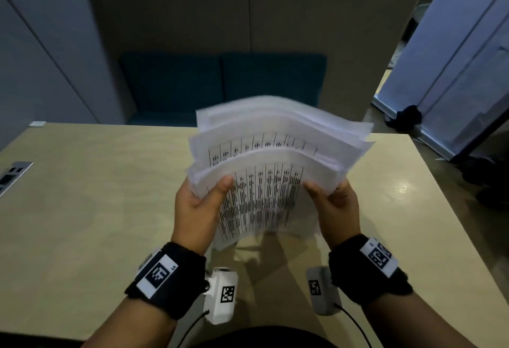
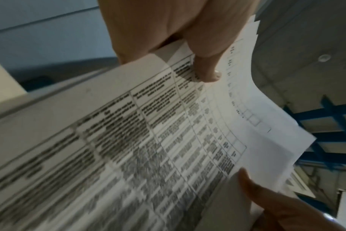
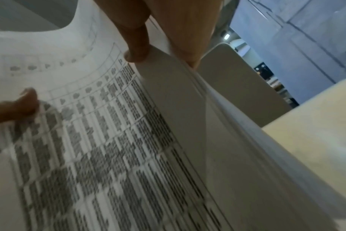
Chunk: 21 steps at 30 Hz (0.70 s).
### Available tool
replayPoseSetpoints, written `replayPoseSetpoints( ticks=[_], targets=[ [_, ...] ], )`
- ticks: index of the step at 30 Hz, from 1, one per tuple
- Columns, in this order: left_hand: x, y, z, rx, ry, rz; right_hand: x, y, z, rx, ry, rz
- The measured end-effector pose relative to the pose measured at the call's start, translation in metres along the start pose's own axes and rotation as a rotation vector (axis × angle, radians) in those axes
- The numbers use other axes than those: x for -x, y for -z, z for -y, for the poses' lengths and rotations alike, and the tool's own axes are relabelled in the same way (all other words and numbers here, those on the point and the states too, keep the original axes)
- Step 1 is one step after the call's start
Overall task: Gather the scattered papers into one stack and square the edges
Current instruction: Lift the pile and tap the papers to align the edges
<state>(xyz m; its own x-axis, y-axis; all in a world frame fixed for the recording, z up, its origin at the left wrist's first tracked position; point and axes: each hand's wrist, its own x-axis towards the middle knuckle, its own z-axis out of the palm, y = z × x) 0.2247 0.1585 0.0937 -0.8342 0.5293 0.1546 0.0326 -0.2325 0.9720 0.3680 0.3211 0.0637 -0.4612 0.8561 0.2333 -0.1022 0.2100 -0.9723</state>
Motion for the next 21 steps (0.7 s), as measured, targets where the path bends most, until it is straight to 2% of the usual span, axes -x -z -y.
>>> replayPoseSetpoints(
  ticks=[4,7,10,14,21],
  targets=[
    [-0.004,0.014,0.021,0.001,0.085,0.005,0.001,0.005,-0.016,-0.121,-0.131,0.063],
    [-0.002,0.017,0.029,0.025,0.121,0.029,0.004,0.001,-0.019,-0.095,-0.109,0.105],
    [-0.001,0.014,0.031,0.040,0.102,0.038,0.005,-0.002,-0.018,-0.062,-0.076,0.117],
    [-0.004,0.012,0.032,0.025,0.099,0.017,0.004,-0.006,-0.016,-0.084,-0.150,0.086],
    [-0.008,-0.006,0.019,0.047,-0.028,-0.012,-0.001,-0.017,0.004,-0.214,-0.065,-0.016]
  ],
)
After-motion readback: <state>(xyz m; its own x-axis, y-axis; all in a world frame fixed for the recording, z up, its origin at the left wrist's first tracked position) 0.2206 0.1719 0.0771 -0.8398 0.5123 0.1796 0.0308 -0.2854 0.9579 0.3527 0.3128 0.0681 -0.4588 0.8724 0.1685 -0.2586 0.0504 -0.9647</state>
